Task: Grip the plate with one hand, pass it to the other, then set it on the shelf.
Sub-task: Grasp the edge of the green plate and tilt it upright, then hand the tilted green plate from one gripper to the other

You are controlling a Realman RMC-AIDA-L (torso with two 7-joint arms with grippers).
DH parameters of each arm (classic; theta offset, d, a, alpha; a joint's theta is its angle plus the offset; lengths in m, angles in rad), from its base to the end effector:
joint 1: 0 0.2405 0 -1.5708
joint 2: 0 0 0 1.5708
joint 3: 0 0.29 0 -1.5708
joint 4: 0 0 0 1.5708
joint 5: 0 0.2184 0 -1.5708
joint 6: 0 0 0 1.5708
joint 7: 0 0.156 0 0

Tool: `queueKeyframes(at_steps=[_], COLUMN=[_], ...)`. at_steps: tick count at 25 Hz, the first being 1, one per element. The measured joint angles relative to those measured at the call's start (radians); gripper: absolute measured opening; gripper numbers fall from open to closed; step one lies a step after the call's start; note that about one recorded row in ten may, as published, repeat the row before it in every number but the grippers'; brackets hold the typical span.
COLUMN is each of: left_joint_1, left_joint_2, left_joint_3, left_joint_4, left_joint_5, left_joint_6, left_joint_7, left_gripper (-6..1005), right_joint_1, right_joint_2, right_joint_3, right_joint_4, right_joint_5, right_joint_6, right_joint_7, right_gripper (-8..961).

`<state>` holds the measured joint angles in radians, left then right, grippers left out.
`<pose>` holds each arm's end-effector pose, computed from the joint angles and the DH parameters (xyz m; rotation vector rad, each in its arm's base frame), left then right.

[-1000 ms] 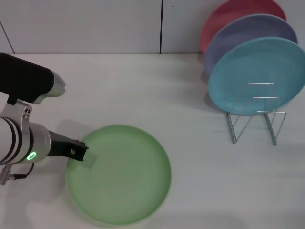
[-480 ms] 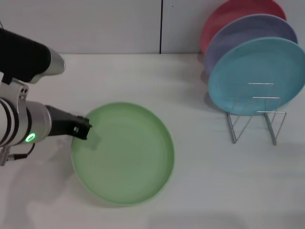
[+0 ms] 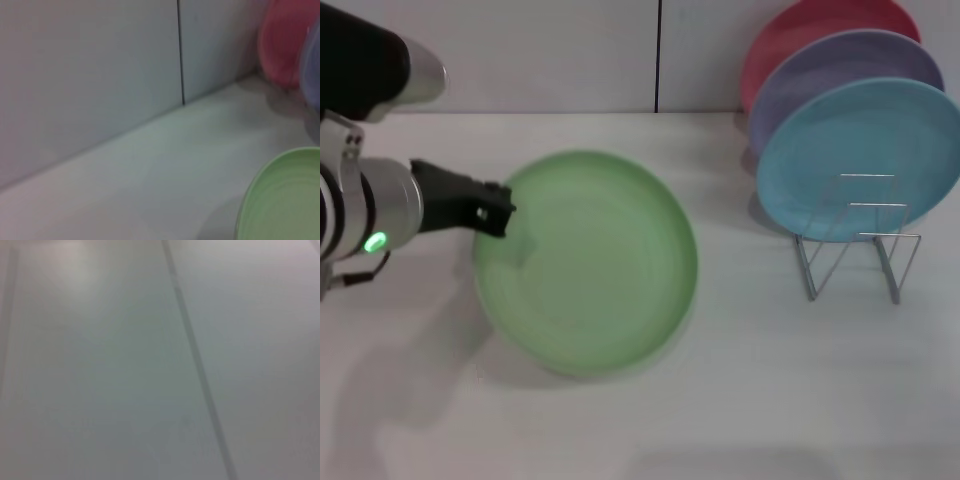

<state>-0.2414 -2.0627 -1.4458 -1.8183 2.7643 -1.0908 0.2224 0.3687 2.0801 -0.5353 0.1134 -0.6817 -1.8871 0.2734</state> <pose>-0.1802 0.3578 -0.0008 -2.1958 -0.7507 0.0300 0.3533 0.2747 0.0403 -1.1761 0.2460 1.0633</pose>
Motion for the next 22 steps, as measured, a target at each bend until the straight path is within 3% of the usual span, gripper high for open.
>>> queueKeyframes(at_steps=[4, 12, 14, 19, 22], left_joint_1=[0.020, 0.025, 0.023, 0.017, 0.015], left_joint_2=[0.000, 0.000, -0.001, -0.001, -0.002], left_joint_3=[-0.020, -0.050, -0.051, -0.052, -0.053], left_joint_4=[-0.020, -0.031, -0.028, -0.022, -0.020], left_joint_5=[-0.001, -0.001, -0.001, -0.001, 0.000], left_joint_6=[0.093, 0.141, 0.146, 0.151, 0.153], left_joint_7=[0.041, 0.068, 0.068, 0.066, 0.064], left_gripper=[32, 32, 32, 32, 32], right_joint_1=[0.049, 0.179, 0.204, 0.197, 0.182], right_joint_2=[-0.008, 0.004, 0.005, 0.005, 0.000], right_joint_3=[0.000, -0.019, -0.087, -0.388, -0.502], right_joint_4=[-0.074, -0.442, -0.556, -0.925, -1.142], right_joint_5=[-0.121, -0.441, -0.477, -0.487, -0.598], right_joint_6=[0.018, 0.255, 0.321, 0.577, 0.735], right_joint_7=[0.084, 0.452, 0.557, 0.858, 1.113], right_gripper=[736, 734, 734, 732, 731])
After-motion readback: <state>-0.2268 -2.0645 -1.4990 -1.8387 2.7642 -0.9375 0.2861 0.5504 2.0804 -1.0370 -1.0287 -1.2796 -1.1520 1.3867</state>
